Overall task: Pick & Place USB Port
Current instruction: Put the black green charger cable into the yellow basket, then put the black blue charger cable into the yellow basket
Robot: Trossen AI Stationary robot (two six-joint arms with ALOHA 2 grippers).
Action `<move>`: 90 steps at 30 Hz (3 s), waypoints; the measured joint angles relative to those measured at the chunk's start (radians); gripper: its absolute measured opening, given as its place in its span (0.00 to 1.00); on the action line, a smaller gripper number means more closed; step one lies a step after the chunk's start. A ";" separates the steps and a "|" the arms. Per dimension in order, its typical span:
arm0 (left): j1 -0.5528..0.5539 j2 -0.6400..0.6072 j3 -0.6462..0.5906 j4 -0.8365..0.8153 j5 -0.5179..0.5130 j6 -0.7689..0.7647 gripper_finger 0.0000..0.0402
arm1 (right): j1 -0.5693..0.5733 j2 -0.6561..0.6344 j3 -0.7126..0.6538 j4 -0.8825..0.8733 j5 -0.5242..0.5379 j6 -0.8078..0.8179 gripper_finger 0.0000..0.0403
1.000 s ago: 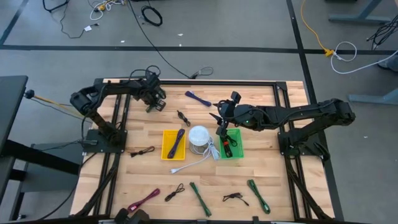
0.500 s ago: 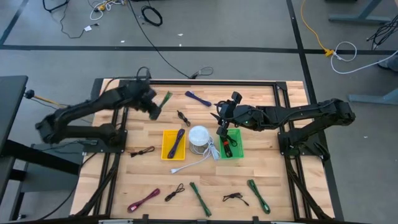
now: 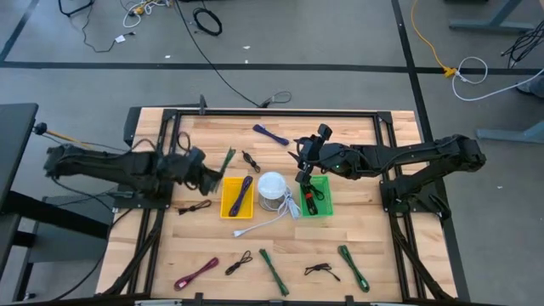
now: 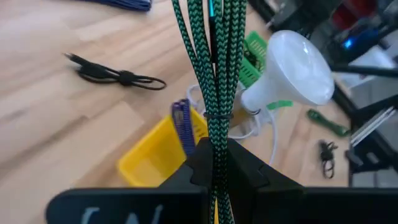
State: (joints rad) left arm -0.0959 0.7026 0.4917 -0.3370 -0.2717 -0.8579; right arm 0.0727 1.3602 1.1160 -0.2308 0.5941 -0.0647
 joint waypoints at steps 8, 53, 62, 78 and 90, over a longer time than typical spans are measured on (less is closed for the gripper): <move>-0.262 0.147 -0.120 0.229 -0.273 -0.201 0.06 | 0.000 0.000 0.000 0.002 0.000 -0.004 0.47; -0.242 0.391 -0.117 0.514 -0.421 0.138 0.42 | 0.000 0.000 0.000 0.006 -0.010 0.000 0.47; 0.290 0.266 -0.029 0.347 0.046 0.533 0.42 | 0.000 0.000 0.000 0.008 -0.011 0.003 0.47; 0.688 0.827 0.543 0.019 0.440 1.267 0.42 | 0.000 0.000 0.000 0.024 -0.011 0.010 0.47; 0.597 1.213 0.969 -0.204 0.325 1.527 0.42 | 0.000 0.000 0.000 -0.010 -0.089 0.056 0.47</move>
State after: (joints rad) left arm 0.5012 1.9156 1.4610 -0.5408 0.0533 0.6688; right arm 0.0731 1.3602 1.1164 -0.2408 0.5047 -0.0087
